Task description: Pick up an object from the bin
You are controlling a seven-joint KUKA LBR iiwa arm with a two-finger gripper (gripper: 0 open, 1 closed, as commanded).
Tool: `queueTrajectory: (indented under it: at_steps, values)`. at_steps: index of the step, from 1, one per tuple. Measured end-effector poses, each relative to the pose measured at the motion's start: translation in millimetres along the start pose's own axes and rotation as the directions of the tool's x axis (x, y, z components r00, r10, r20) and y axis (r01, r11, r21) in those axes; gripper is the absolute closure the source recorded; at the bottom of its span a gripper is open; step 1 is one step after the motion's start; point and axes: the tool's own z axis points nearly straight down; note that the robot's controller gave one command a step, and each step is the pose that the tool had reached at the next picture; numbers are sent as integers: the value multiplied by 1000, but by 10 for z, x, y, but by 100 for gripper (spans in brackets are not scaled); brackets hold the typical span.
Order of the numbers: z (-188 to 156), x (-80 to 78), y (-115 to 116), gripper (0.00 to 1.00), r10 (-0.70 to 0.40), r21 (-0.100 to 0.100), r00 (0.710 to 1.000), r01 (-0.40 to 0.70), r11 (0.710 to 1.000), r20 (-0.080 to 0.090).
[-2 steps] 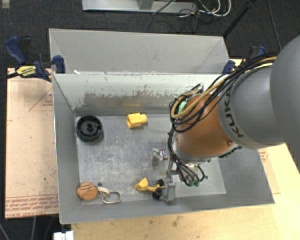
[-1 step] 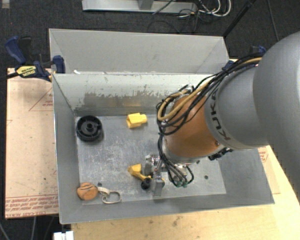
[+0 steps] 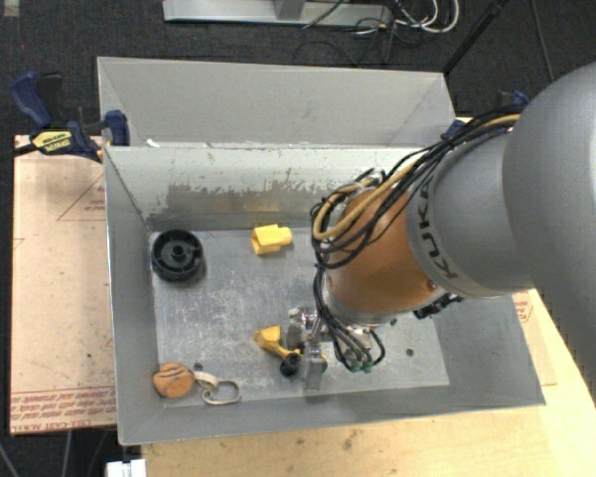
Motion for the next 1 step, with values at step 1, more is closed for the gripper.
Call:
queueTrajectory:
  at_steps: [1]
  values:
    - [-453, -46, 37, 100, -11, 1, 1000, 11, 1000, 3]
